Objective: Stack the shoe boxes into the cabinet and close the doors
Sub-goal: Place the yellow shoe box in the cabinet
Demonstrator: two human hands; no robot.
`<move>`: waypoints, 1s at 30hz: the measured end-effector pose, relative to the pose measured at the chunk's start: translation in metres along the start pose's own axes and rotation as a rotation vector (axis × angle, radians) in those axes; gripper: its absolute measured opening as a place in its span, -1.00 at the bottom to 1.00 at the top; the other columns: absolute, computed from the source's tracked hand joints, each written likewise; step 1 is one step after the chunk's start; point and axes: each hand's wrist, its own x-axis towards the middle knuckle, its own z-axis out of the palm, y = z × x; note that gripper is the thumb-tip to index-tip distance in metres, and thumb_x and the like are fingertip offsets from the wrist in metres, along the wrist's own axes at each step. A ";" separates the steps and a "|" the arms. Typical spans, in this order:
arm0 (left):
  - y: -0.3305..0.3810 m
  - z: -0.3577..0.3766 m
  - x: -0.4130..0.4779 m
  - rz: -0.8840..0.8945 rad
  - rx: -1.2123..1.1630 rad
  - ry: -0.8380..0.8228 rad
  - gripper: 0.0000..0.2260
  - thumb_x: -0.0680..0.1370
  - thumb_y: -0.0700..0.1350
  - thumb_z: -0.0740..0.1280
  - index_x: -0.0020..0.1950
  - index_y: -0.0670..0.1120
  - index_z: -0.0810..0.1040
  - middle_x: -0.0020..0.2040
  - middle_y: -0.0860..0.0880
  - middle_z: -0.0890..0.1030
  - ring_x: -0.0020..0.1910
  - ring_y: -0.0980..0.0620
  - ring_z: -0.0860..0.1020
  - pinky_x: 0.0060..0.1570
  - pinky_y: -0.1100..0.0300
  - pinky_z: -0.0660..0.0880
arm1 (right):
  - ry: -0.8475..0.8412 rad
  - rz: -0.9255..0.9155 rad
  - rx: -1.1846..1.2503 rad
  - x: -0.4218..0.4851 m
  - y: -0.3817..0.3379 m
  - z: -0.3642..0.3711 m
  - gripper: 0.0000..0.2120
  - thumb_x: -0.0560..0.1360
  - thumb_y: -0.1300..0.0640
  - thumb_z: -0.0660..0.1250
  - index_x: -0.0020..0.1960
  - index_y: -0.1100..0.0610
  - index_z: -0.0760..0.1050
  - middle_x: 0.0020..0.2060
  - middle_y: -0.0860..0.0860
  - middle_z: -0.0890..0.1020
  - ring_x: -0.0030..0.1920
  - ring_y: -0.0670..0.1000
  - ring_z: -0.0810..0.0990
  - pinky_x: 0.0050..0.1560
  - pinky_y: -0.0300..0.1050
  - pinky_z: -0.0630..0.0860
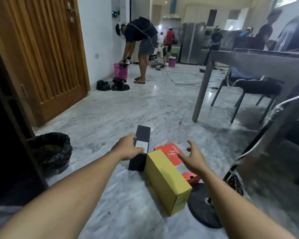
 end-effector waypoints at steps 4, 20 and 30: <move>0.008 0.044 0.031 0.049 0.169 -0.110 -0.31 0.40 0.24 0.41 0.46 0.00 0.37 0.40 -0.02 0.46 0.30 -0.08 0.49 0.20 0.00 0.50 | -0.006 0.144 0.017 -0.002 0.065 0.016 -0.33 0.50 0.10 0.44 0.51 0.20 0.26 0.32 0.08 0.49 0.30 0.10 0.49 0.25 0.02 0.46; -0.028 0.182 0.192 -0.031 0.086 -0.198 -0.13 0.40 0.23 0.51 0.55 -0.11 0.22 0.50 -0.17 0.31 0.47 -0.23 0.29 0.39 -0.06 0.34 | 0.159 0.648 0.150 0.012 0.167 0.127 -0.15 0.32 -0.37 0.46 0.36 0.15 0.30 0.24 0.11 0.52 0.23 0.18 0.52 0.06 0.03 0.50; -0.052 0.191 0.178 -0.068 0.228 -0.222 0.24 0.19 0.33 0.59 0.62 0.00 -0.07 0.50 -0.21 0.23 0.49 -0.26 0.18 0.36 -0.13 0.37 | 0.189 0.505 0.288 -0.017 0.175 0.127 -0.46 0.36 -0.20 0.54 0.17 -0.02 0.38 0.01 -0.13 0.60 0.01 -0.07 0.60 -0.15 -0.16 0.47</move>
